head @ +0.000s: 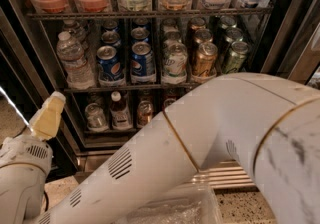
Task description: Pick water bottle from middle shelf of fridge
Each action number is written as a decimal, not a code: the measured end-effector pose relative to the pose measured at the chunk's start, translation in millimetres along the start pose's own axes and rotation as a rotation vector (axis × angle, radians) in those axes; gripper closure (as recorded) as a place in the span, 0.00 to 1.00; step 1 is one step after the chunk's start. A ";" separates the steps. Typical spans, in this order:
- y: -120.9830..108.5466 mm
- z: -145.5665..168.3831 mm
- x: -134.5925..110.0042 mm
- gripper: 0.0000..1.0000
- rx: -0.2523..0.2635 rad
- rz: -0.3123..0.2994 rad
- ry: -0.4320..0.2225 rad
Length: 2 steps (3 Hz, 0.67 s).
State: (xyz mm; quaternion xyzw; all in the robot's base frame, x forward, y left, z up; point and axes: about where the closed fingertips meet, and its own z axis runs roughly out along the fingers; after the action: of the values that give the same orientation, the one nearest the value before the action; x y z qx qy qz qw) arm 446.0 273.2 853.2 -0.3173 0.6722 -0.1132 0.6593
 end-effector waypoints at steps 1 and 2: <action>-3.6 7.3 -0.5 0.11 0.041 0.009 -0.067; -3.9 9.8 0.4 0.15 0.072 0.036 -0.127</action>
Offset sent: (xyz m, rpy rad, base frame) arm 0.0170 -0.0228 0.0042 0.5596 -0.1083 -0.0726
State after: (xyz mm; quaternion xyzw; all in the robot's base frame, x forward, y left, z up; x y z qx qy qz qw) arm 456.5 272.6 854.1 -0.2875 0.6301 -0.1051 0.7136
